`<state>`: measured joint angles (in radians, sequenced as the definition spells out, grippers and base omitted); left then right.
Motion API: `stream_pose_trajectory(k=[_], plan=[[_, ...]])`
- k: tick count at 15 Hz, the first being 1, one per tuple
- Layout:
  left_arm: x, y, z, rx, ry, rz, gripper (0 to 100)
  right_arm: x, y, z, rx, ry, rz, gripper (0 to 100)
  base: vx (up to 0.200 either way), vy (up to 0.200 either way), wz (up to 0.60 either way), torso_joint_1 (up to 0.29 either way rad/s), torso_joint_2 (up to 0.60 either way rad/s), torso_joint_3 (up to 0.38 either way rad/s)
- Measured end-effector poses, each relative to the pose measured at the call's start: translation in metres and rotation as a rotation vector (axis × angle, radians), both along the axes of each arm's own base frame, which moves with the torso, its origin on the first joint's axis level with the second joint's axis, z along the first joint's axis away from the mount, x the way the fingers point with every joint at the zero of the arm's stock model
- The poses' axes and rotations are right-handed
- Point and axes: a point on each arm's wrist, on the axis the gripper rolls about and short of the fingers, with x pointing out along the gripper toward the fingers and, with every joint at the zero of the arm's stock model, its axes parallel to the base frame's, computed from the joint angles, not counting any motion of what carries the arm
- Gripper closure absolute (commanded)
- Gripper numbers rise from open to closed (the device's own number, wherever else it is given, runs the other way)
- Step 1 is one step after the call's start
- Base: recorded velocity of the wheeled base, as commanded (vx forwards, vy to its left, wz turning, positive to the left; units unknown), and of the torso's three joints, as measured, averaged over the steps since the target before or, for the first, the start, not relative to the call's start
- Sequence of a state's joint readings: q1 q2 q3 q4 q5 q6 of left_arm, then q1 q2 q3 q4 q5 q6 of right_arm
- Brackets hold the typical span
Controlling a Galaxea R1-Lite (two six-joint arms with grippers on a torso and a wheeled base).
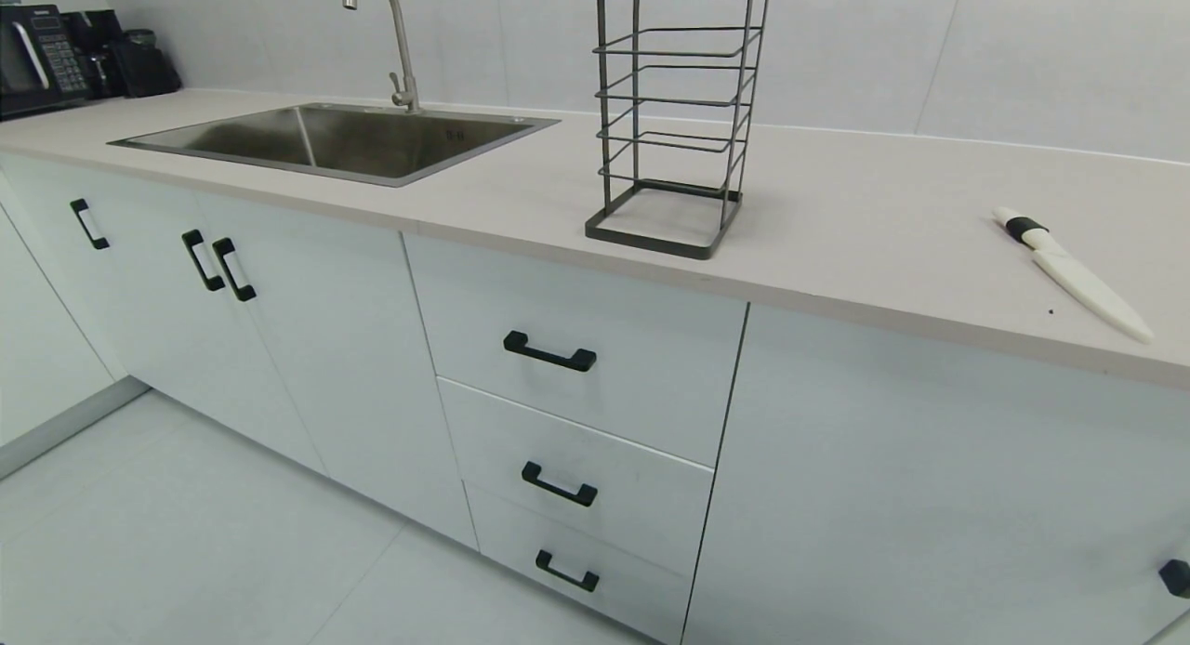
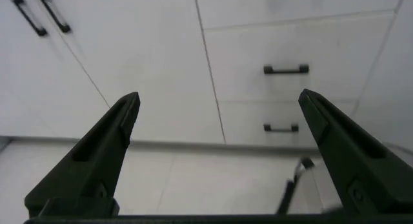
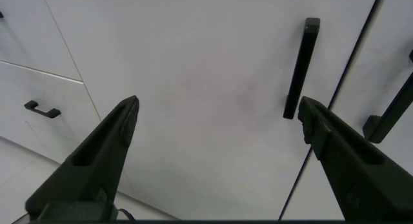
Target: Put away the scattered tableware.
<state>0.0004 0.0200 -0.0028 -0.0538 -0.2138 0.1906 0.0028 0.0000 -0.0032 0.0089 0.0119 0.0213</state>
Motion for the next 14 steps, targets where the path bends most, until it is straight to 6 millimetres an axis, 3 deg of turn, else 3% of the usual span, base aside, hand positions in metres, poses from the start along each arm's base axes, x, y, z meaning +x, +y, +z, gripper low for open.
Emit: stream_pose_trajectory(k=[6, 11, 14], plan=[[-0.0018, -0.0002, -0.0007, 0.003, -0.023, -0.007, 0, 0.0000, 0.0000, 0.0001, 0.002, -0.001, 0.000, 0, 0.000, 0.000, -0.60, 0.003, 0.00, 0.002], [-0.0017, 0.0002, -0.0008, -0.057, -0.011, 0.007, 0, 0.0000, 0.0000, 0.0001, 0.002, -0.001, 0.000, 0, 0.000, 0.000, 0.00, 0.000, 0.00, 0.000], [-0.0012, 0.0031, -0.0016, -0.073, -0.008, 0.136, 0, 0.0000, 0.0000, 0.0001, 0.002, -0.001, 0.001, 0, 0.000, 0.000, 0.00, 0.000, 0.00, 0.000]])
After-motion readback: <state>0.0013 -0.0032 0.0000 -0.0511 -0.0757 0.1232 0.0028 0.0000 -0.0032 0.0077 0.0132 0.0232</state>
